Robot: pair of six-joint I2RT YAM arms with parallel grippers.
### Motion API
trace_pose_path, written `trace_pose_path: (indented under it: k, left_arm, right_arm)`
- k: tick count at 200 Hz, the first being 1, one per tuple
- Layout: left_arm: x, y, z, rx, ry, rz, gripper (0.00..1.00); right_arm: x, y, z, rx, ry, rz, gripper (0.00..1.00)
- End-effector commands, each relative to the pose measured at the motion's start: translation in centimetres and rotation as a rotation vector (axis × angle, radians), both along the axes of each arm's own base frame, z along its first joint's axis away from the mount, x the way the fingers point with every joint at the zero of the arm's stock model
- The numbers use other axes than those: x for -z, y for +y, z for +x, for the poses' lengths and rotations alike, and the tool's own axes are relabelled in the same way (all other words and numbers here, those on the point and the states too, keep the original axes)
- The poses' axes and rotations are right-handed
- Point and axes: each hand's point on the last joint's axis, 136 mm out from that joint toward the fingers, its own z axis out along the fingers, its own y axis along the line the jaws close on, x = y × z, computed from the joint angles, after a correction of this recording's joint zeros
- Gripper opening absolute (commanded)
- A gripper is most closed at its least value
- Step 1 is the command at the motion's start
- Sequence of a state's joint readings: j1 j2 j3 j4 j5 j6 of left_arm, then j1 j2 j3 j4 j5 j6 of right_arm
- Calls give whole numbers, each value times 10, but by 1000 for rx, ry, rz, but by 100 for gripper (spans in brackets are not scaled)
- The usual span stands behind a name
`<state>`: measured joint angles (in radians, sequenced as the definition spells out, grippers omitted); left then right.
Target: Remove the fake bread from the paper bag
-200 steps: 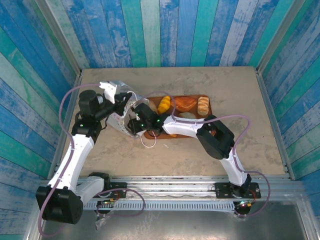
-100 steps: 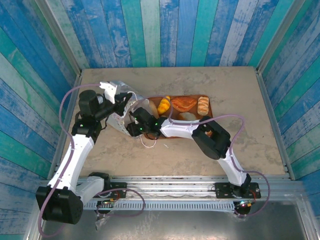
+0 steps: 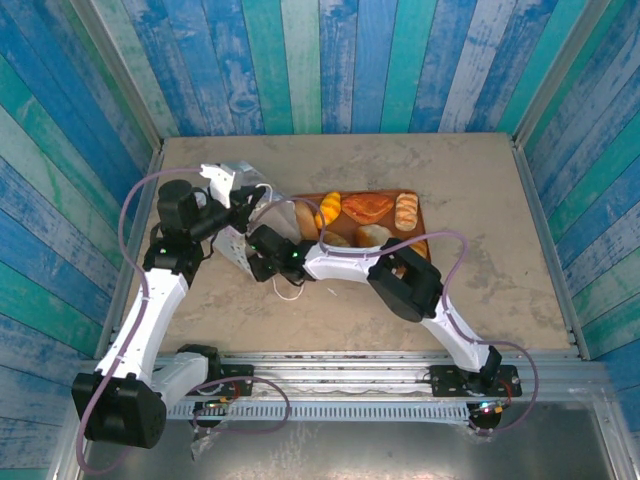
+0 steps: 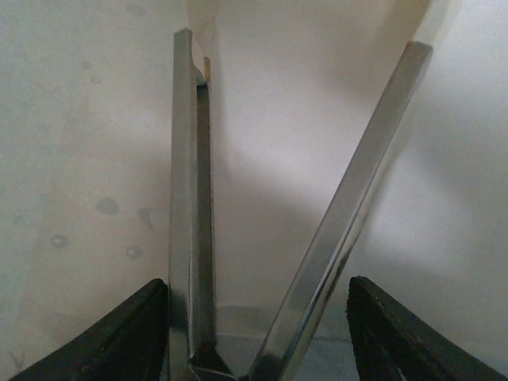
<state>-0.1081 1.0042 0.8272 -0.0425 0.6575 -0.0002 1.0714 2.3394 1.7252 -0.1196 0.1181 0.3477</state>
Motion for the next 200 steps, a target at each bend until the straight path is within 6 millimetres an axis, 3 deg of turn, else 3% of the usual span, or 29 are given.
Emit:
trace_pose_path:
  k: [1, 24, 31, 36, 83, 105, 135, 157, 178, 200]
  left_arm:
    - [-5, -4, -8, 42, -22, 6, 0]
    - [-3, -6, -12, 62, -19, 5, 0]
    - [-2, -7, -13, 68, -16, 4, 0]
    - [-2, -7, -14, 72, -15, 1, 0]
    - [4, -9, -18, 90, 6, -12, 0]
    - [5, -10, -18, 94, 12, -21, 0]
    - [2, -8, -19, 84, 3, -16, 0]
    - [2, -5, -19, 60, -3, -1, 0]
    - [3, -2, -19, 39, -1, 5, 0]
    - [4, 2, -20, 11, -2, 18, 0]
  right_arm:
    - [25, -12, 1, 0, -25, -148, 63]
    - [33, -13, 4, 11, -27, -188, 64]
    - [35, -13, 6, 18, -25, -195, 81]
    - [36, -13, 6, 20, -27, -198, 84]
    - [32, -2, 15, 40, -48, -154, 80]
    - [32, 5, 18, 54, -52, -119, 73]
    - [39, -4, 26, 109, -10, -102, 61]
    - [40, -16, 35, 149, 26, -76, 43]
    - [30, -23, 44, 175, 47, -20, 30]
    - [12, -27, 49, 182, 32, 29, 25]
